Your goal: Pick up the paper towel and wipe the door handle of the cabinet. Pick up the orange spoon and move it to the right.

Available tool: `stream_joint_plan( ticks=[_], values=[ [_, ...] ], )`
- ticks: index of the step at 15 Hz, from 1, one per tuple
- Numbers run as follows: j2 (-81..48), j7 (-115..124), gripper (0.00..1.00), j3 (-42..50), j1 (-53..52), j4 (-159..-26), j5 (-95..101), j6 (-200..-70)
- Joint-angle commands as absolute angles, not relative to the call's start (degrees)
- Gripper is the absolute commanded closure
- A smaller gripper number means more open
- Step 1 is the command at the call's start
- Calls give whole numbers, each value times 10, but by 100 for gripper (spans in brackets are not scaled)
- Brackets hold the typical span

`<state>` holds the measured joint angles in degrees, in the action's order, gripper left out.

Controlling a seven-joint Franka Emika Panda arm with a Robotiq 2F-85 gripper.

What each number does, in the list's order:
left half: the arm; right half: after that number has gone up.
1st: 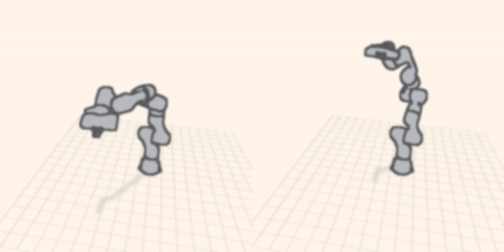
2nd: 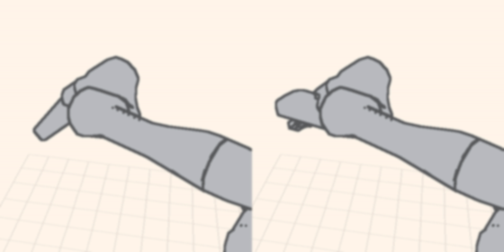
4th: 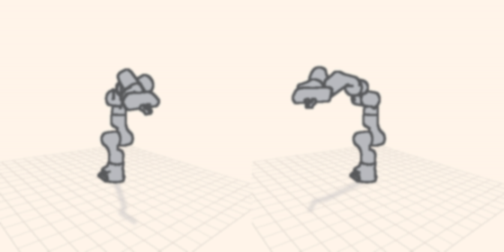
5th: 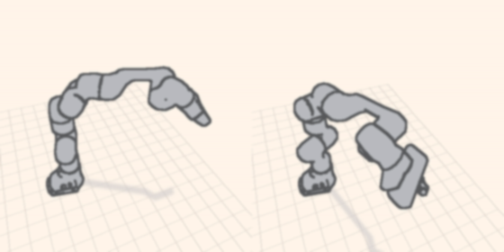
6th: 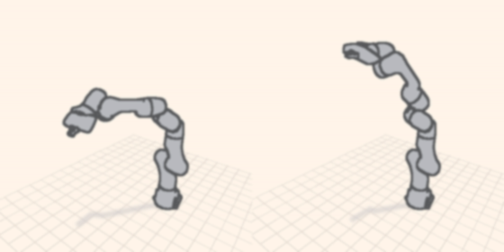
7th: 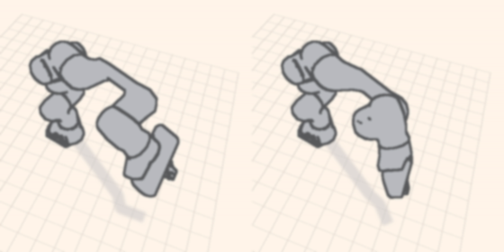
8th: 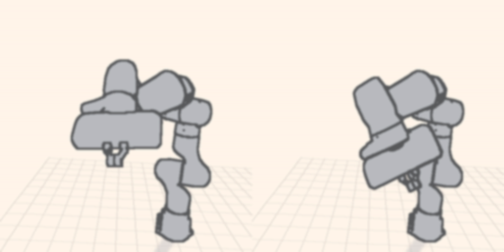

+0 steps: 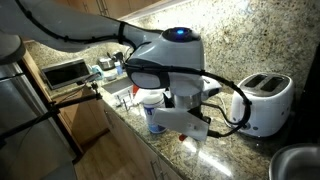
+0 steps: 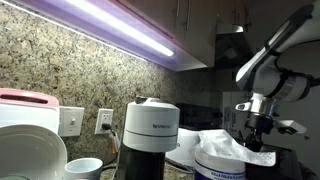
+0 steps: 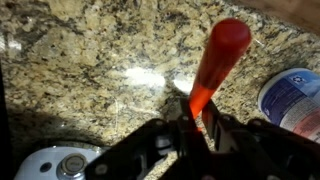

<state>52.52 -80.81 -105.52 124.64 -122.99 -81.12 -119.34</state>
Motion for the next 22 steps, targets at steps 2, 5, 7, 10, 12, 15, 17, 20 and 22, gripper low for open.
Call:
stream_joint_plan(
  ticks=[2, 5, 7, 10, 12, 15, 17, 20, 22],
  values=[
    [526, -807, 82, -1053, 1244, -1231, -812, -1192],
    [530, -802, 95, -1057, 1247, -1226, -808, -1190],
    [538, -798, 95, -1065, 1252, -1217, -802, -1185],
    [548, -794, 95, -1073, 1258, -1210, -799, -1183],
    [555, -799, 95, -1084, 1265, -1204, -803, -1180],
    [577, -801, 95, -1116, 1298, -1175, -799, -1158],
    [595, -796, 95, -1133, 1319, -1149, -796, -1141],
    [621, -790, 95, -1143, 1339, -1114, -792, -1122],
    [636, -785, 95, -1142, 1347, -1098, -790, -1115]
  ],
)
